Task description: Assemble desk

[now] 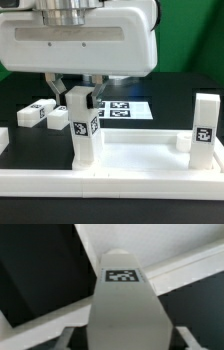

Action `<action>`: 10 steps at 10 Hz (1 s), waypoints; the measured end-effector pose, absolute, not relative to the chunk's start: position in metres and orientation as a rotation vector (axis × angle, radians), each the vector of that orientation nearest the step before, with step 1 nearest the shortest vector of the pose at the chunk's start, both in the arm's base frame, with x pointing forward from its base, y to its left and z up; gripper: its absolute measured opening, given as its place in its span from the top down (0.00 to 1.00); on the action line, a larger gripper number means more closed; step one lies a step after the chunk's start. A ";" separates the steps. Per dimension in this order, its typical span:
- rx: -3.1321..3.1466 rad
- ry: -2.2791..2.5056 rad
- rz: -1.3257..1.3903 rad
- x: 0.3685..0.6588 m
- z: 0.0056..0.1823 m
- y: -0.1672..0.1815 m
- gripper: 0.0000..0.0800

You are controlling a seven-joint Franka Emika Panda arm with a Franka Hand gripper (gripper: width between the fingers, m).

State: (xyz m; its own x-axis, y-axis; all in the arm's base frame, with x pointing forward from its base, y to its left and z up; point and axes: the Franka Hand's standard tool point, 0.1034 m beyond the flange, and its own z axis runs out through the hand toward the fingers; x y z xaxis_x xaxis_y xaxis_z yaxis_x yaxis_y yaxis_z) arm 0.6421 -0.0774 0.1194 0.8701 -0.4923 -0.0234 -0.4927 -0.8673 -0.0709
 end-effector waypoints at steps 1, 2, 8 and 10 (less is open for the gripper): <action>-2.921 0.918 0.001 0.642 0.119 -0.077 0.64; -2.876 1.033 0.003 0.641 0.119 -0.078 0.64; -2.532 1.724 0.060 0.637 0.119 -0.074 0.64; -2.371 1.952 0.081 0.636 0.119 -0.073 0.64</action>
Offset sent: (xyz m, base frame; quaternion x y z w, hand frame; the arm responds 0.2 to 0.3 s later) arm -0.0120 0.0033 -0.0052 0.0140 -0.0148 0.2757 0.9610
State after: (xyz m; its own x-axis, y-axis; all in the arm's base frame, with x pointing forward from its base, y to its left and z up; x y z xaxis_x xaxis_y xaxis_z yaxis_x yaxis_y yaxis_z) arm 0.6358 -0.0730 0.1188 0.1920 -0.9777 -0.0848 -0.9814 -0.1910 -0.0200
